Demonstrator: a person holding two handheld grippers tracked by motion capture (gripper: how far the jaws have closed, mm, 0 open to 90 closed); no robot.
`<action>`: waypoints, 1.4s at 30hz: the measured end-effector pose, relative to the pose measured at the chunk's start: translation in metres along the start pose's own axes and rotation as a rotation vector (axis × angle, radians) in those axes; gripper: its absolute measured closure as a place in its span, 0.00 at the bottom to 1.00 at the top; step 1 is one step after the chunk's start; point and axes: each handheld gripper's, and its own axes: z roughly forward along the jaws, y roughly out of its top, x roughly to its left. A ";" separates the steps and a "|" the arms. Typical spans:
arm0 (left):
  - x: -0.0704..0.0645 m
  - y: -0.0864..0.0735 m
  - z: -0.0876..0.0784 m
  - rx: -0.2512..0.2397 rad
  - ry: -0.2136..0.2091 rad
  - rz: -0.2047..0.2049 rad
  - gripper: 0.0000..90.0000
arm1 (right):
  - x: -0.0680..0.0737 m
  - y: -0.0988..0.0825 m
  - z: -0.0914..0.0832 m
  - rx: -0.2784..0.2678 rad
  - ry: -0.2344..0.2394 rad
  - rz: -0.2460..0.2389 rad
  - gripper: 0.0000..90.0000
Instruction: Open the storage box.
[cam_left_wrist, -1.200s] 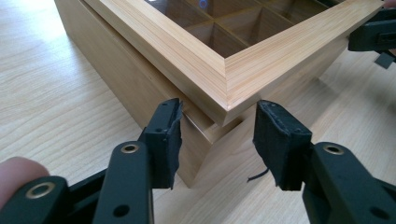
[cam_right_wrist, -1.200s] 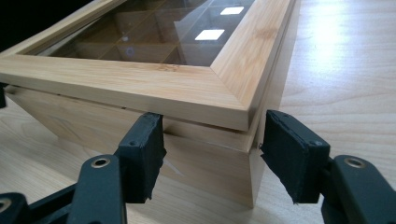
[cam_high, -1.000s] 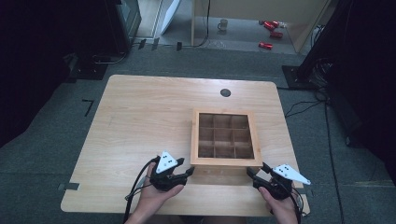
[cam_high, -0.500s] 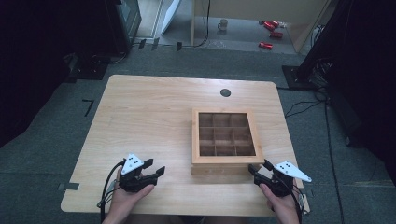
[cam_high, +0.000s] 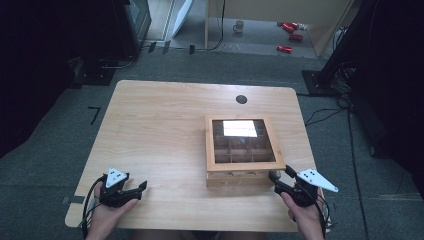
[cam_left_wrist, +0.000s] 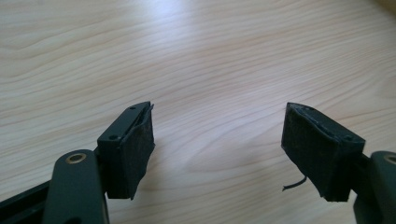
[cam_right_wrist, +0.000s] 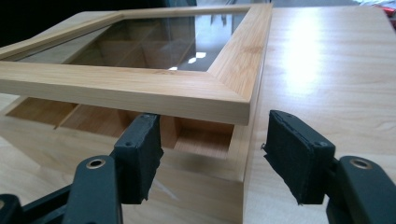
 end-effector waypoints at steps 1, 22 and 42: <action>0.002 -0.001 0.001 0.007 0.003 -0.006 0.27 | 0.000 0.002 0.000 -0.002 -0.002 -0.002 0.41; -0.005 -0.004 0.008 -0.004 0.063 0.042 0.21 | 0.000 0.058 0.000 -0.072 -0.033 -0.082 0.38; -0.006 -0.004 0.008 -0.005 0.059 0.046 0.22 | -0.002 0.098 0.016 -0.140 -0.010 -0.143 0.39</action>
